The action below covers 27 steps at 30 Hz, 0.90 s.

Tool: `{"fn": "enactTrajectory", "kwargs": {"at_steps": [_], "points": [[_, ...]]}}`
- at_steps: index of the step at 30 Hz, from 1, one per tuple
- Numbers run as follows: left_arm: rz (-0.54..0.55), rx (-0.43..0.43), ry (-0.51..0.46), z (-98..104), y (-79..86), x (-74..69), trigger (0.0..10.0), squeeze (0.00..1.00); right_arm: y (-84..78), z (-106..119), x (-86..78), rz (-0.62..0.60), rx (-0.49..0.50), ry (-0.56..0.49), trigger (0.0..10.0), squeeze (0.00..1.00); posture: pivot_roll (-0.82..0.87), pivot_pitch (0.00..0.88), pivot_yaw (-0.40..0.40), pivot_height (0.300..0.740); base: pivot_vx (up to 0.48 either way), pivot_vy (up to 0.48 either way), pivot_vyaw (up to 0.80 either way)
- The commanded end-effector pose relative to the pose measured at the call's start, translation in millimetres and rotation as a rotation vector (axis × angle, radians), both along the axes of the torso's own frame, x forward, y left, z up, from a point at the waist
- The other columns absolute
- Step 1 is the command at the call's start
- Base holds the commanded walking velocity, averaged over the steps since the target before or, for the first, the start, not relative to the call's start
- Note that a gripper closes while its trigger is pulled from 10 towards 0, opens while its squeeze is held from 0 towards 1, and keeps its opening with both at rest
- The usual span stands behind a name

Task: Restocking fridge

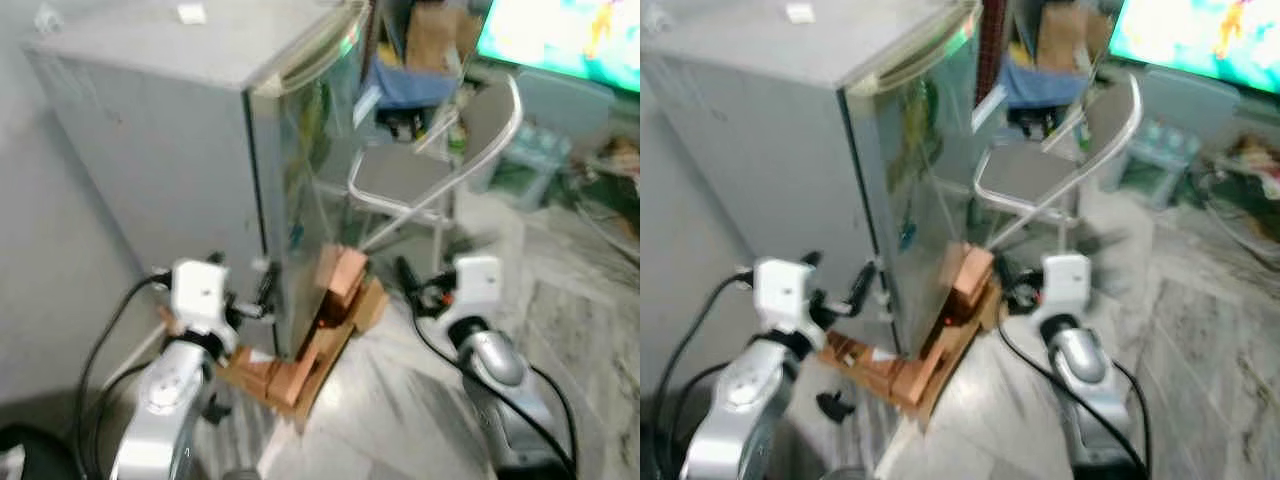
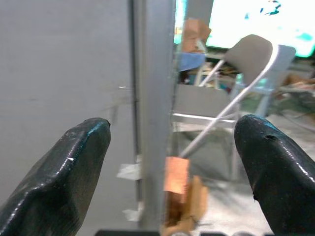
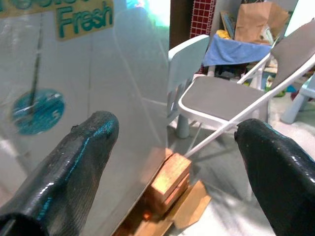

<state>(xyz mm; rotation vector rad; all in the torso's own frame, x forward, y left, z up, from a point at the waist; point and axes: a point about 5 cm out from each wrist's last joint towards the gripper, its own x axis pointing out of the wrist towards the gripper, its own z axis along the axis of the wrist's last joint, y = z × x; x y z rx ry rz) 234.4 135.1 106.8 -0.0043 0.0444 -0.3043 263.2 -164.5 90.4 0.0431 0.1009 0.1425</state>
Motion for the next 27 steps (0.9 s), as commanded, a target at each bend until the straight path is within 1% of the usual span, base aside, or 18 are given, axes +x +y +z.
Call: {"fn": "enactTrajectory", "kwargs": {"at_steps": [1,8,13,15,17,19,22,23,25,26,27], "points": [[0.002,0.023,0.006,0,5.7,-2.0,10.0,0.00,7.7,5,2.3,0.015,0.017,-0.014,10.0,0.00,0.12,0.009,-0.054,0.740,0.000,0.000,-0.80],[-0.011,0.036,0.009,0,3.1,-2.2,10.0,0.00,10.9,5,3.3,0.026,0.017,-0.012,10.0,0.00,0.12,0.010,-0.057,0.740,0.000,0.000,-0.80],[-0.036,0.026,0.002,2,0.6,0.7,10.0,0.00,12.1,5,3.9,0.032,0.019,-0.012,10.0,0.00,0.12,0.012,-0.059,0.740,0.000,0.000,-0.80],[-0.027,0.036,-0.001,2,1.5,3.0,10.0,0.00,12.3,6,3.7,0.031,0.022,-0.013,10.0,0.00,0.12,0.013,-0.059,0.740,0.000,0.000,-0.80],[-0.005,0.042,-0.004,3,3.8,6.0,10.0,0.00,12.1,6,2.8,0.032,0.019,-0.015,10.0,0.00,0.12,0.016,-0.059,0.740,0.000,0.000,0.00],[0.059,0.062,-0.004,2,9.3,12.4,10.0,0.00,11.8,5,0.8,0.034,0.016,-0.010,10.0,0.00,0.12,0.020,-0.058,0.740,0.000,0.000,0.00],[0.079,0.054,-0.001,4,11.8,21.2,10.0,0.00,11.8,3,-1.7,0.036,0.014,-0.001,10.0,0.00,0.12,0.024,-0.058,0.740,0.000,0.000,0.00],[0.110,0.063,-0.004,5,15.5,29.3,10.0,0.00,12.0,3,-3.1,0.038,0.012,0.001,10.0,0.00,0.11,0.029,-0.057,0.740,0.000,0.000,0.00],[0.118,0.065,-0.005,6,16.5,31.4,10.0,0.00,12.0,3,-3.4,0.039,0.012,0.002,10.0,0.00,0.11,0.029,-0.057,0.740,0.000,0.000,0.00],[0.181,0.109,-0.011,7,23.3,40.8,10.0,0.00,12.1,3,-5.0,0.040,0.009,0.004,10.0,0.00,0.10,0.034,-0.054,0.740,0.000,0.000,0.00],[0.181,0.109,-0.011,7,23.3,40.8,10.0,0.00,12.1,3,-5.0,0.040,0.009,0.004,10.0,0.00,0.10,0.034,-0.054,0.740,0.000,0.000,0.00]]}}
